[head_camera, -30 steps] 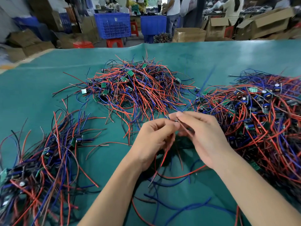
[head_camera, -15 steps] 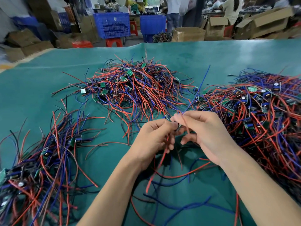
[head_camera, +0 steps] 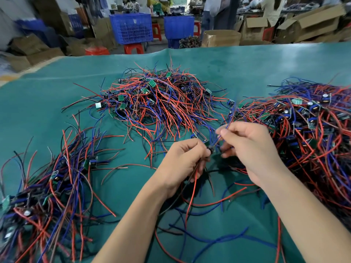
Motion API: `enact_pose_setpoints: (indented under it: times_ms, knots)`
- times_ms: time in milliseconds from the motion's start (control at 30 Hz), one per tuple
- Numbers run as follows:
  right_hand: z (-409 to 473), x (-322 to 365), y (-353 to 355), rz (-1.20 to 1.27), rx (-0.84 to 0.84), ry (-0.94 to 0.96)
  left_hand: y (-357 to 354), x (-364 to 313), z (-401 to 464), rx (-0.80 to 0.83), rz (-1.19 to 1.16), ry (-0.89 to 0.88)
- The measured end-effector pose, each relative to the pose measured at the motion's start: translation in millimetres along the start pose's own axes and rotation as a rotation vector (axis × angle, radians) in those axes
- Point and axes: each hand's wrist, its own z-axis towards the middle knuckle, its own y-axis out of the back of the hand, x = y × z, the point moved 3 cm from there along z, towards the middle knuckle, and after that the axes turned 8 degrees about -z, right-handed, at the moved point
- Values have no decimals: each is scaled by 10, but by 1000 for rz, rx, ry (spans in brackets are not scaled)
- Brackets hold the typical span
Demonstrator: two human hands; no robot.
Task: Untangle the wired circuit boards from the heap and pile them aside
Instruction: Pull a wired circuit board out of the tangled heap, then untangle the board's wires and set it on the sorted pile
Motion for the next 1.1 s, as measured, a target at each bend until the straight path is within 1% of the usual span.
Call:
enact_pose_setpoints:
  times_ms: [67, 167, 267, 400, 467, 500, 533, 567, 600, 667, 700, 733, 767, 833, 900, 1000, 1067, 1100]
  knots:
    - [64, -31, 93, -99, -112, 66, -16, 6, 3, 15, 23, 0]
    - [108, -26, 209, -209, -233, 150, -30, 0, -5, 28, 24, 19]
    - [143, -35, 374, -125, -392, 164, -31, 6, -12, 73, 17, 34]
    - [89, 51, 583, -87, -725, 308, -12, 24, -24, 110, -41, 19]
    - [75, 84, 700, -21, -871, 324, 21, 15, -22, 87, -120, -2]
    - [71, 88, 736, -4, -900, 312, 42, 14, -15, 58, -165, -13]
    - [70, 92, 730, -10, -882, 303, 65, 13, -5, 26, -205, -25]
    - [71, 96, 664, -38, -794, 291, 79, 16, 4, 0, -238, -37]
    - [67, 97, 538, -88, -637, 282, 88, 24, 10, -20, -265, -46]
    - [5, 95, 186, -262, -241, 275, 91, 34, 21, -36, -295, -54]
    - [-51, 88, 21, -348, -87, 294, 94, 34, 20, -36, -287, -56]
    - [-91, 73, -89, -400, -6, 331, 97, 29, 20, -30, -266, -60]
    - [-108, 66, -146, -413, 15, 372, 97, 23, 20, -21, -244, -67]
    - [-116, 83, -149, -387, 2, 427, 98, 11, 18, -24, -205, -80]
    - [-117, 96, -137, -376, 25, 432, 90, 11, 10, -25, -156, -83]
    - [-142, 147, -162, -316, 116, 420, 47, 25, -6, 27, -111, -70]
    - [-152, 171, -119, -292, 81, 456, 24, 21, -15, 51, -74, -59]
    - [-133, 177, -87, -316, 29, 488, 18, 12, -16, 57, -50, -55]
